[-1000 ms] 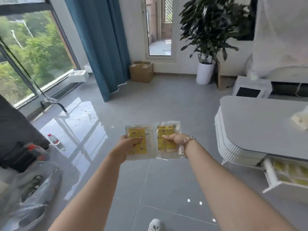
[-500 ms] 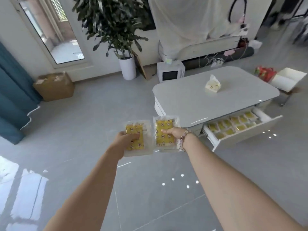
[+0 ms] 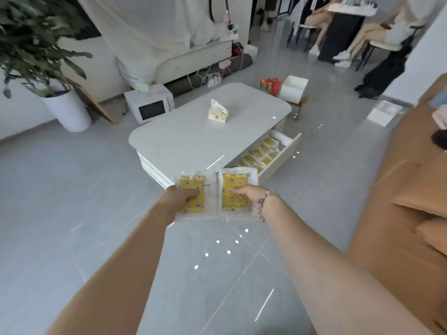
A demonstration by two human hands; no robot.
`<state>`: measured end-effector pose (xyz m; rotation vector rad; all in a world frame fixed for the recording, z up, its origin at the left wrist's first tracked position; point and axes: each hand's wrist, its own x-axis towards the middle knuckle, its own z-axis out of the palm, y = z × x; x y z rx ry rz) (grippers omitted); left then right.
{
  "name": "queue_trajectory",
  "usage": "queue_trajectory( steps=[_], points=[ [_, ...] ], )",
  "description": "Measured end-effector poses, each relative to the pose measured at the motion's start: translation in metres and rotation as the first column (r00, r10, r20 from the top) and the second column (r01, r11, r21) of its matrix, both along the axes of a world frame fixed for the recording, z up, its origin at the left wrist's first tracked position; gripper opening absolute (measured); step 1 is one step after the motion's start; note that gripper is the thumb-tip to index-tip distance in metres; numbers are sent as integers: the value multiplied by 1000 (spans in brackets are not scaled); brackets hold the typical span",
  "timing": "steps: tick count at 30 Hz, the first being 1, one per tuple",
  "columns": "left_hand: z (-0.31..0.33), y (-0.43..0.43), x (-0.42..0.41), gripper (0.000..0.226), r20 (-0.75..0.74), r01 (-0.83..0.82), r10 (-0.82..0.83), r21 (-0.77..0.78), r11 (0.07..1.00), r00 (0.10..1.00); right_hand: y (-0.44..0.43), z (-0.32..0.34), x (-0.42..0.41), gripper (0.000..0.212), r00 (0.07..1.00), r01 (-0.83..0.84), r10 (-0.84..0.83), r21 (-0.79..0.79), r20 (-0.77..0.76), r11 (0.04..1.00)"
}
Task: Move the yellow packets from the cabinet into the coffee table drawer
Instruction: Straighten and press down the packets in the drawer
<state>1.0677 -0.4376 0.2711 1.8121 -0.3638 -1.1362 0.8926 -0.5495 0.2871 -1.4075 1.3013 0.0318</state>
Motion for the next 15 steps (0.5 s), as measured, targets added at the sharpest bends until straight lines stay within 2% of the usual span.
queue_trajectory(
  steps=[5,8,12,13,15],
  points=[
    [-6,-61,-23,14,-28,127,-127,6,992,991,-32,-6,-40,70,988,152,-153,37,16,988],
    [-8,-98,-47,7,-45,214,-213,5,977,976,-60,-18,-68,93,963,267,-268,55,8,962],
    [-9,-147,-69,14,-68,270,-269,-1,963,961,-108,-31,-93,101,941,335,-337,69,18,940],
    [-10,-159,-74,17,-78,283,-282,-7,959,956,-119,-30,-97,99,928,368,-372,79,33,926],
    [-10,-186,-83,21,-82,305,-305,-13,952,949,-142,-27,-104,78,910,397,-408,126,73,909]
  ],
)
